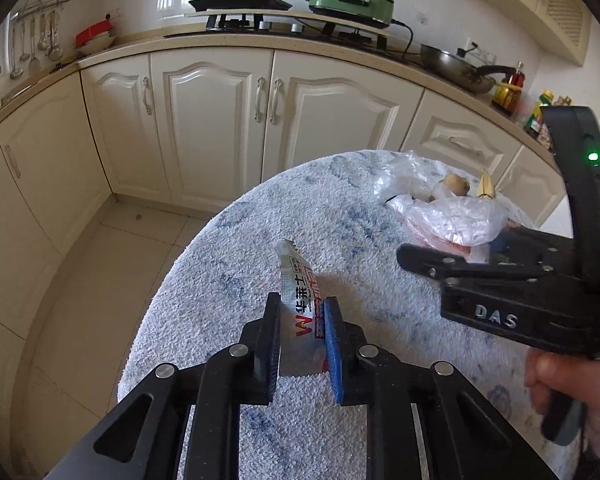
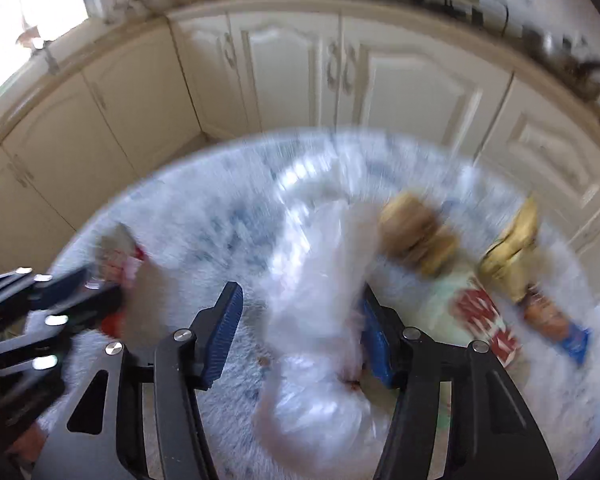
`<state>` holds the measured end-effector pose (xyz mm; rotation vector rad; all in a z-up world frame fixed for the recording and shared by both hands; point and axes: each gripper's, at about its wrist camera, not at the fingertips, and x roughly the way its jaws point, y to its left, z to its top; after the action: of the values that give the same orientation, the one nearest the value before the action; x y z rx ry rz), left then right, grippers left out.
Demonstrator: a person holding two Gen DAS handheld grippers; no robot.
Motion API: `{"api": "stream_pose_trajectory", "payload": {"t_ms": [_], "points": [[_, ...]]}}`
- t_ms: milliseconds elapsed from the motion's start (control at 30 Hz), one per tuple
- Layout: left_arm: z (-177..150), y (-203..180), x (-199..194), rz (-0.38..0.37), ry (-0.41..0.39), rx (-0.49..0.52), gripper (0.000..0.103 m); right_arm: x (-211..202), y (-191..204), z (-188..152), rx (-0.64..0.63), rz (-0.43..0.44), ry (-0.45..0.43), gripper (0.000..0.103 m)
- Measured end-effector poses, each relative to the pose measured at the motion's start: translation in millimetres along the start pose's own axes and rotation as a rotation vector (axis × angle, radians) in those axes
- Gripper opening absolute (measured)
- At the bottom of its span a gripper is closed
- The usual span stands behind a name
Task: Collect trash
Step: 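Grasp the red packet with the left tool while the right tool grasps the white plastic bag, then lift the red packet and white plastic bag off the table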
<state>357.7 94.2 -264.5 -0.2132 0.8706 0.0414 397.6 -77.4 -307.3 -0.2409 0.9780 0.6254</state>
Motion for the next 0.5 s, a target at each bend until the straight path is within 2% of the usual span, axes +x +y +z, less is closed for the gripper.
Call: {"api": "stream_pose_trajectory", "payload": {"t_ms": [33,100,133,300,400,500], "points": [[-0.6,0.4,-1.2,-0.002,-0.002,0.001,0.015,0.1,0.6,0.3,0.003,0.000,0.002,0.057],[-11.2,2.5,-11.8,-0.009,-0.007,0.000,0.015,-3.4,-3.1,-1.1,0.027,0.012,-0.014,0.033],[-12.9,2.7,-14.1,-0.016,-0.009,0.000,0.014,-6.0,-7.8,-3.7,0.063,0.048,-0.015,0.029],[-31.4,0.8,-36.6,-0.039,-0.030,0.011,0.003,-27.9,-10.6,-28.2,0.128,0.090,-0.029,0.028],[-42.4,-0.7,-48.8,-0.064,-0.040,0.007,0.002,-46.3,-14.4,-47.6,0.212,0.162,-0.049,0.028],[-52.4,-0.2,-51.7,-0.067,-0.028,0.010,0.002,-66.5,-11.7,-62.7,0.233,0.182,-0.062,0.028]]}}
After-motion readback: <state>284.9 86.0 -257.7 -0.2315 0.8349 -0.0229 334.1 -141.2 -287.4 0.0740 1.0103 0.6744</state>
